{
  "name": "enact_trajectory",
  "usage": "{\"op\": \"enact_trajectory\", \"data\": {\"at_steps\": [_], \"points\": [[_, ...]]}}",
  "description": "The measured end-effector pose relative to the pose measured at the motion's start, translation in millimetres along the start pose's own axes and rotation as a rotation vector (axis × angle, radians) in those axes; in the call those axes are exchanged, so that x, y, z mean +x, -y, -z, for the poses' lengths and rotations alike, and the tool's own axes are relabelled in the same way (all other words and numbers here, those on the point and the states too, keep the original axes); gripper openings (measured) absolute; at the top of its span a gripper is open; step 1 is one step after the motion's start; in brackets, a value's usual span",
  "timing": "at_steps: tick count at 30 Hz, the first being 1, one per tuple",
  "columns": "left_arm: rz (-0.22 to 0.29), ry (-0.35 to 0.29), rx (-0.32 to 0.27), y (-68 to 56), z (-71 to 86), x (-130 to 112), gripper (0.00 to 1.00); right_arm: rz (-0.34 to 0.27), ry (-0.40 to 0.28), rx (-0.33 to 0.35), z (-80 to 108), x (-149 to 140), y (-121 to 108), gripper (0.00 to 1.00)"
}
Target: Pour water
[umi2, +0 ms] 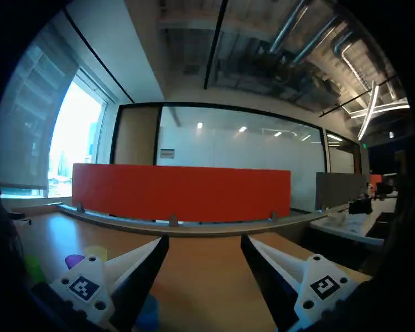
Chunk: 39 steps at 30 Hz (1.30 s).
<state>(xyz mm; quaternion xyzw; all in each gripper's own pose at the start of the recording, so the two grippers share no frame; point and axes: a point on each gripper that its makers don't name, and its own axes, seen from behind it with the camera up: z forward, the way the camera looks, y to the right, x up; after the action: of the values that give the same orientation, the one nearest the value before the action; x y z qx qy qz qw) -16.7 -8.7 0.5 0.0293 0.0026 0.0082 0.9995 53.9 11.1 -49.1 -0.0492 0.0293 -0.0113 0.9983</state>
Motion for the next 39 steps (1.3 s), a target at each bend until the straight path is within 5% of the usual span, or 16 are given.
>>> {"op": "enact_trajectory", "data": {"at_steps": [21, 39], "points": [[0.0, 0.0, 0.0, -0.9, 0.3, 0, 0.89, 0.002, 0.032, 0.079, -26.9, -59, 28, 1.0], [0.0, 0.0, 0.0, -1.4, 0.2, 0, 0.89, -0.031, 0.087, 0.069, -32.4, -90, 20, 1.0]]}}
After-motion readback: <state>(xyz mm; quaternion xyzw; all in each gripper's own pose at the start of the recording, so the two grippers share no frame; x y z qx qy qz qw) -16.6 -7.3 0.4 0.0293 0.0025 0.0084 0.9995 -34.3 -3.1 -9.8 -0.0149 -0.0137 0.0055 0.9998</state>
